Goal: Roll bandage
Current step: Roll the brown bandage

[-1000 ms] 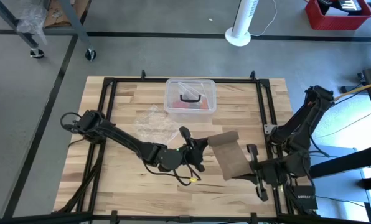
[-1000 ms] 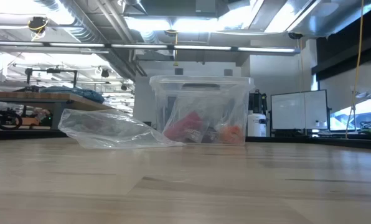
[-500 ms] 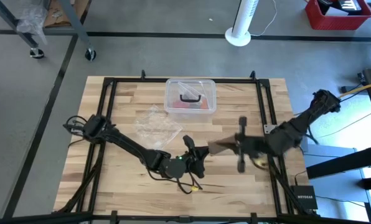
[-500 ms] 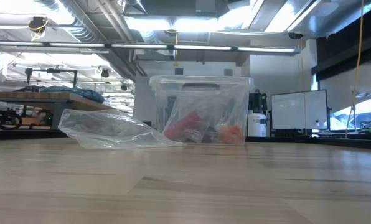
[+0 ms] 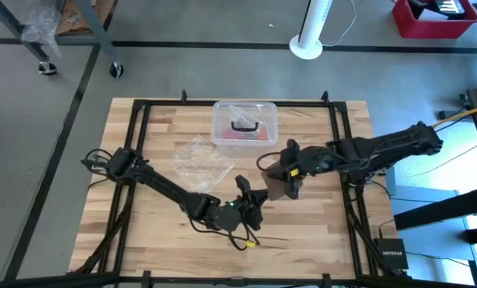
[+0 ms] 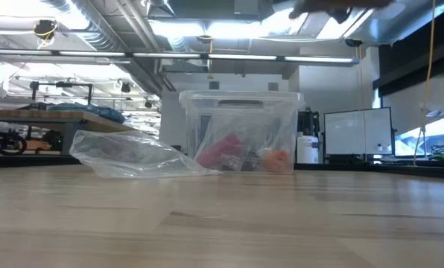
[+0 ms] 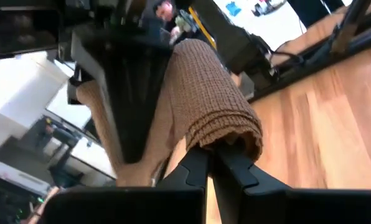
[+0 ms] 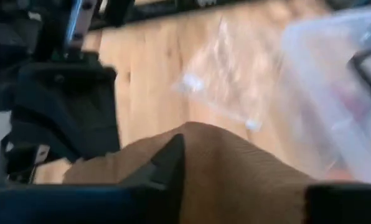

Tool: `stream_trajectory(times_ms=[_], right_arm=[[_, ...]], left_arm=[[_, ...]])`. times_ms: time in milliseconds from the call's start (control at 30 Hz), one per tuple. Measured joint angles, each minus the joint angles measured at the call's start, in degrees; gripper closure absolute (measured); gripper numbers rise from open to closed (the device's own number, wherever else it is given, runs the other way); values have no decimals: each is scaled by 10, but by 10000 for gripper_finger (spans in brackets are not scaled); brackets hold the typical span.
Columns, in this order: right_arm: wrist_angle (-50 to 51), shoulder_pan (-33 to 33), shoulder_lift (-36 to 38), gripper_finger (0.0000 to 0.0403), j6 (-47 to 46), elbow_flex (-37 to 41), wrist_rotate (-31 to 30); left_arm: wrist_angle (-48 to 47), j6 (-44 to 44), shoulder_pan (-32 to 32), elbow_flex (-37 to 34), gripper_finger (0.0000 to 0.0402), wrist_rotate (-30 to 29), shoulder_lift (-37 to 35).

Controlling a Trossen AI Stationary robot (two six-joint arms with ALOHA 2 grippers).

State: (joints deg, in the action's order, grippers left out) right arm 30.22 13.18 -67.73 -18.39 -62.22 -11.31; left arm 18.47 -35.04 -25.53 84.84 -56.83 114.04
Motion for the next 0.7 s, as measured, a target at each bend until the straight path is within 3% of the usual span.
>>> stream_trajectory(times_ms=[133, 333, 500, 700], right_arm=[[38, -14, -10, 221, -49, 0, 14], [90, -21, -28, 156, -112, 0, 5], [121, -20, -56, 136, -133, 0, 5], [165, -19, -58, 134, -108, -15, 49]], left_arm=[[-79, 86, 16, 0, 400, 13, 0], [-157, 218, 49, 0, 400, 121, 1], [-161, 279, 70, 0, 400, 256, 1], [-185, 304, 73, 0, 400, 274, 1]])
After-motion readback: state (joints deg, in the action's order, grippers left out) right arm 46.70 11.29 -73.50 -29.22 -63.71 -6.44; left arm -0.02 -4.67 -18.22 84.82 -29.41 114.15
